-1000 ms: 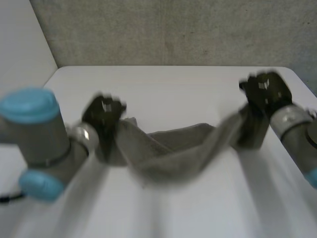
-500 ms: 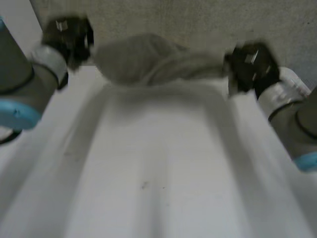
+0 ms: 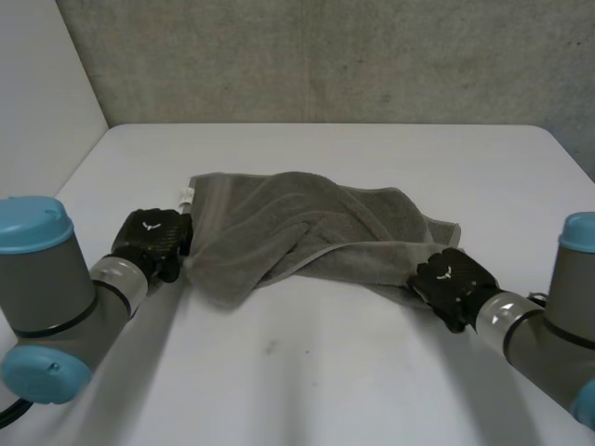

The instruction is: Fold the towel.

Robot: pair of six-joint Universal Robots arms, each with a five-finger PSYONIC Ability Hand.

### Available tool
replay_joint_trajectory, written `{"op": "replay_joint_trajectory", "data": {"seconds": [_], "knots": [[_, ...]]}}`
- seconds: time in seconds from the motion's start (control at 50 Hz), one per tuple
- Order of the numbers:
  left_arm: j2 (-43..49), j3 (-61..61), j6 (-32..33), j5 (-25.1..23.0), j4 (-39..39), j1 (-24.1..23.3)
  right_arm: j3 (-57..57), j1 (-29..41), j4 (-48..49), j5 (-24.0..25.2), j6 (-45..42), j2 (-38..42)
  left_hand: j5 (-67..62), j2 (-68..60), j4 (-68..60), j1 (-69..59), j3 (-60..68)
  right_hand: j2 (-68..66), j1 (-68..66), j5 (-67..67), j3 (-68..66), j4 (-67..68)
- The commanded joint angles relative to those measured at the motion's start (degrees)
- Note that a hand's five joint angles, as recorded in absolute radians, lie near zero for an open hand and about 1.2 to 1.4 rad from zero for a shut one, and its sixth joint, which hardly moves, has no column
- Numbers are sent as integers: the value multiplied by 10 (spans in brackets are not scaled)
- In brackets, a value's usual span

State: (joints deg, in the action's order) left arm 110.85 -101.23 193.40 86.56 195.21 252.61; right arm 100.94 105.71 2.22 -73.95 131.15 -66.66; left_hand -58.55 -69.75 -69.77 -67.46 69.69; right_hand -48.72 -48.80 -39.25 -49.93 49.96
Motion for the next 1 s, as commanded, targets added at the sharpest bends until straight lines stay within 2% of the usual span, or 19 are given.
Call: {"op": "replay_joint_trajectory", "data": {"seconds": [0.02, 0.1, 0.14, 0.16, 0.2, 0.3, 0.42, 0.46, 0.48, 0.52, 0.62, 0.78, 0.96, 1.0], "knots": [[-41, -26, -2, 0, -1, 6, -1, -42, -70, 5, -49, -60, -115, -103, -102, -125, 103, 161, 161, 166, 173, -173], [-43, -31, -2, 0, -1, 5, -24, -45, -63, 6, -2, -72, -115, -103, -102, -125, 103, 168, 169, 173, 180, -180], [-48, -33, -2, 0, -1, 5, -61, -46, -64, 4, 83, -82, -115, -103, -102, -125, 103, 174, 175, 180, 186, -187], [-48, -33, -2, 0, -1, 5, -61, -46, -64, 4, 83, -82, -115, -103, -102, -125, 103, 174, 175, 180, 186, -187], [-52, -36, -2, 0, -1, 4, -102, -48, -71, 2, 173, -94, -115, -103, -102, -125, 103, 196, 197, 202, 208, -209], [-52, -38, -2, 0, -1, 3, -166, -41, -110, 3, 251, -74, -115, -103, -102, -125, 103, 203, 204, 208, 215, -215], [-52, -39, -2, 0, -1, 3, -271, -25, -182, -2, 258, 21, -115, -103, -102, -125, 103, 206, 207, 212, 218, -219], [-54, -39, -2, 0, -1, 3, -345, -4, -229, -7, 263, 88, -115, -103, -102, -125, 103, 205, 206, 210, 217, -217], [-54, -39, -2, 0, -1, 3, -345, -4, -229, -7, 263, 88, -115, -103, -102, -125, 103, 205, 206, 210, 217, -217], [-60, -40, -2, 0, -1, 4, -416, 4, -259, -11, 273, 153, -115, -103, -102, -125, 103, 200, 201, 205, 212, -212], [-63, -36, -2, 0, -1, 5, -491, 9, -279, -17, 293, 228, -115, -103, -102, -125, 103, 190, 190, 195, 202, -202], [-63, -32, -3, 0, -1, 5, -531, 18, -277, -18, 300, 286, -115, -103, -102, -125, 103, 183, 184, 188, 195, -195], [-64, -31, -3, 0, -1, 5, -536, 20, -274, -18, 297, 303, -115, -103, -102, -125, 103, 176, 177, 181, 188, -189], [-65, -30, -3, 0, -1, 6, -536, 20, -274, -19, 296, 306, -115, -103, -102, -125, 103, 108, 109, 113, 120, -120]]}}
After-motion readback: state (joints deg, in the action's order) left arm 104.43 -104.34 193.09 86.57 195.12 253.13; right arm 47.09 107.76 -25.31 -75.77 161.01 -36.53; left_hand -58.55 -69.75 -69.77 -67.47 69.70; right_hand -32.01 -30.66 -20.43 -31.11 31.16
